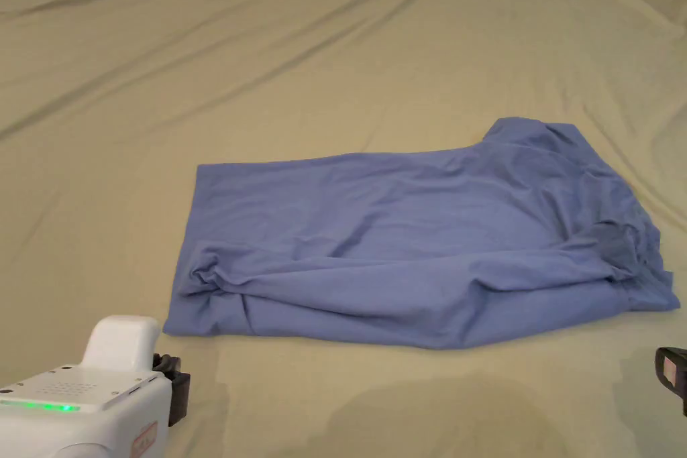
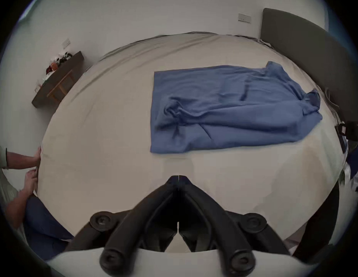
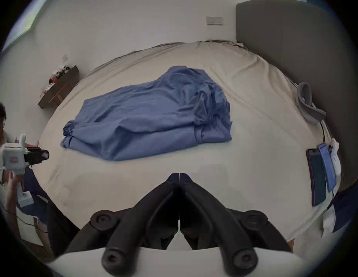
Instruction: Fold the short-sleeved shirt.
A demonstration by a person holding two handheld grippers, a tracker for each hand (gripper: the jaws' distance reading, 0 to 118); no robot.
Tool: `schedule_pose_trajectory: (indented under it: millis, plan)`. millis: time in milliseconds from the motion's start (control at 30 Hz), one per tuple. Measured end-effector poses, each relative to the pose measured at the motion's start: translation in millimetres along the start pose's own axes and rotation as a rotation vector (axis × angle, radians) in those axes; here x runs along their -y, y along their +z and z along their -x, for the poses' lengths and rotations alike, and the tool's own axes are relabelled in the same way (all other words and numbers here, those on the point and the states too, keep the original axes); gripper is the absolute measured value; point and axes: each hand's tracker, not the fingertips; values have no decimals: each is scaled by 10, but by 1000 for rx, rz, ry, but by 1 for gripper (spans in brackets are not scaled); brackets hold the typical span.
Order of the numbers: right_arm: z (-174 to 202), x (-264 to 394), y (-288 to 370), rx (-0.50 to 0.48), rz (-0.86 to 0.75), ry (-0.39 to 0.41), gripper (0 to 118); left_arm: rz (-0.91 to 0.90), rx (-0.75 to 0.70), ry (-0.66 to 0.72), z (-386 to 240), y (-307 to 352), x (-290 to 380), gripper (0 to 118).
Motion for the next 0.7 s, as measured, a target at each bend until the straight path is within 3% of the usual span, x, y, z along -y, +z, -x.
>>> schedule_pose_trajectory:
  millis: [100,133,200,233,300,400,467,500,533,600,633,700]
  plan:
    - [-3,22,-14,2,10,-7,2,4,3,42,75,-133,-130,0]
    - [-3,22,-18,-4,14,-13,2,-6,10,54,86,-160,-191,14]
    - [12,25,-38,-7,15,-13,2,-2,55,83,196,-336,-386,86]
    - [26,11,-35,-6,23,-4,2,86,123,89,251,-497,-492,91]
    - [45,-2,-81,-4,33,14,2,123,152,89,293,-755,-630,91]
    - [63,-28,-127,-13,52,18,2,166,37,46,317,-1014,-781,91]
    - [88,-44,-166,-11,56,23,2,176,61,52,313,-1126,-823,90]
    - [95,-64,-180,-13,62,28,2,186,89,53,289,-1165,-811,82]
    - [102,-77,-203,-13,66,31,2,195,132,44,286,-1181,-792,51]
    - [120,-112,-253,-16,76,38,2,162,198,62,203,-1161,-765,16]
    - [131,-131,-271,-22,82,41,2,146,180,57,188,-1132,-785,11]
    - [144,-165,-312,-31,89,43,2,166,136,-5,121,-1127,-801,11]
